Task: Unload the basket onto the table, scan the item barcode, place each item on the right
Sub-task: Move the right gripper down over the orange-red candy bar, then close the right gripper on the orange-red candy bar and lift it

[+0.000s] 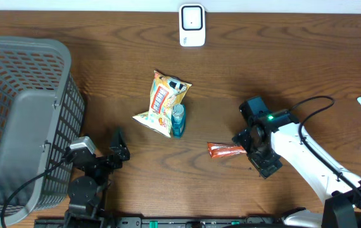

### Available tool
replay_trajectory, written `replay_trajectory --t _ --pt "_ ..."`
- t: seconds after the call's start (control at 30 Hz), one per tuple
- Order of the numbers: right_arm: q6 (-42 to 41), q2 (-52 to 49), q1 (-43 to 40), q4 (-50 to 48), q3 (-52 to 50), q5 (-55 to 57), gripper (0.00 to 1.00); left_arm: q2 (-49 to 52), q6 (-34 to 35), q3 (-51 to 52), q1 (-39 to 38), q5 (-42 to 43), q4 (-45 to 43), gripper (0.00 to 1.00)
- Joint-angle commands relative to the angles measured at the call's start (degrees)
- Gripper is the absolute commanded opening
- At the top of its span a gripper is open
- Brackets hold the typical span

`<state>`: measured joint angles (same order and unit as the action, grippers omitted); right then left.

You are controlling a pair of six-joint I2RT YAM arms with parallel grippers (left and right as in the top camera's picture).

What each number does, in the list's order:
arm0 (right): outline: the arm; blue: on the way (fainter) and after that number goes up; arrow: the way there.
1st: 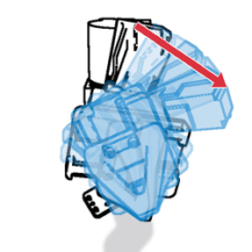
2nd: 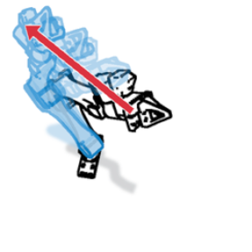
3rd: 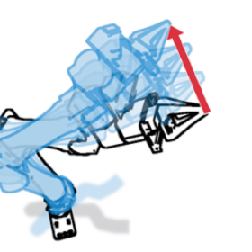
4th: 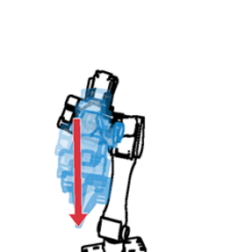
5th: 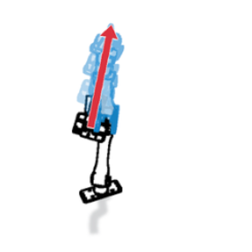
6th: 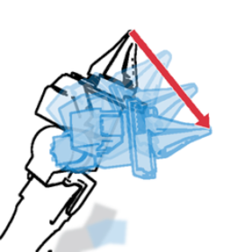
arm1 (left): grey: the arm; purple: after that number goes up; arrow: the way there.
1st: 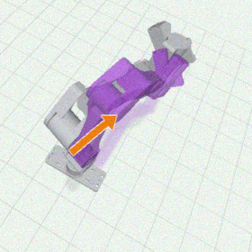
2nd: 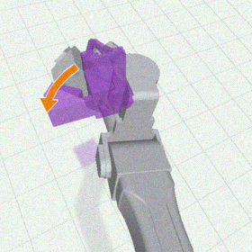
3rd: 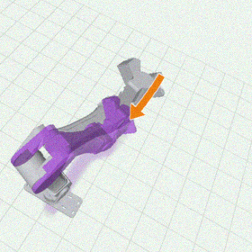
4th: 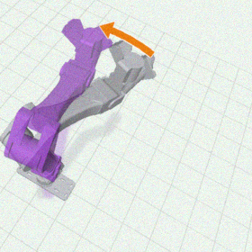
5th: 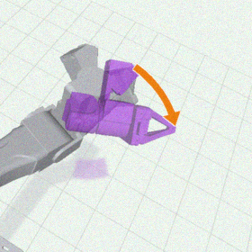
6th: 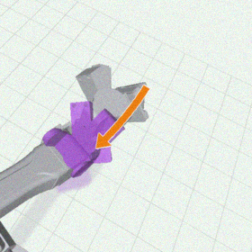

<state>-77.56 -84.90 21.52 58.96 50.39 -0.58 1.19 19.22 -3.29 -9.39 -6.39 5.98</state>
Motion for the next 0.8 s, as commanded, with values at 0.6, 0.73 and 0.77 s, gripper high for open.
replay_trajectory --t 0.6,0.73,0.77 --pt "-10.2 0.1 -0.9 -18.7 -13.3 13.1 0.47 -0.2 -0.7 1.3 0.3 -0.7 1.2 0.97" --pt "-5.4 0.1 -0.9 -22.8 -16.5 12.6 0.29 -0.2 -0.7 1.3 0.3 -0.7 1.2 0.98" --pt "-4.7 0.1 -0.9 -22.9 -17.0 12.5 0.18 -0.2 -0.7 1.3 0.3 -0.7 1.2 0.98"
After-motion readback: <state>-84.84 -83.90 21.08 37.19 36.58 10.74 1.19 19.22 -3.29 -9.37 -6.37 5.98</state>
